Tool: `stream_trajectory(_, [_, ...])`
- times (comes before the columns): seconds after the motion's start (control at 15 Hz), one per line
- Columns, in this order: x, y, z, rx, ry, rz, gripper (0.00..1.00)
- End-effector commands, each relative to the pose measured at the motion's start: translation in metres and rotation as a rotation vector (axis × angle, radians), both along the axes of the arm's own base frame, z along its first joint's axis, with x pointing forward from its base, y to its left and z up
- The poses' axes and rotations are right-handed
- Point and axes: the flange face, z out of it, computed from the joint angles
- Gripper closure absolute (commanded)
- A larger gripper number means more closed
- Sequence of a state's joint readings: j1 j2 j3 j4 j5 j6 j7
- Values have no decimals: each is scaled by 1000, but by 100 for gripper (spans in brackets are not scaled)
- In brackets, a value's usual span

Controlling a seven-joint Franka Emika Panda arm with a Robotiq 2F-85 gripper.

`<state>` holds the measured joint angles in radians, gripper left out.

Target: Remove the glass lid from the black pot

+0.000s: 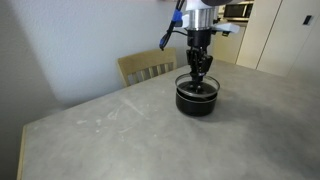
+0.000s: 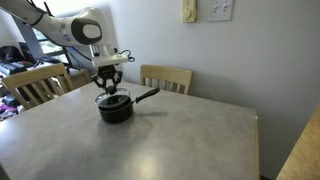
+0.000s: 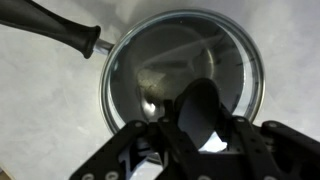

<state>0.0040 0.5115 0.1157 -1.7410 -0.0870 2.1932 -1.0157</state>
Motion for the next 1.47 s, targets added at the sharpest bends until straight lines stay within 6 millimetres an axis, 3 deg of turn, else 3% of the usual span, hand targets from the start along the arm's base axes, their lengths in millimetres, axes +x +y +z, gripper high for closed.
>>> stream_trajectory(0.0, [-12,-3,32,-33,6,24,84])
stream_trajectory(0.53, [-21,-12,79,-66,-55,-9,84])
stream_trajectory(0.8, [-31,-38,96,-71,-82,-58,84])
stream_trajectory(1.0, [-46,-82,103,-93,-79,-68,84])
stream_trajectory(1.4, [-83,-207,91,-146,-16,45,84])
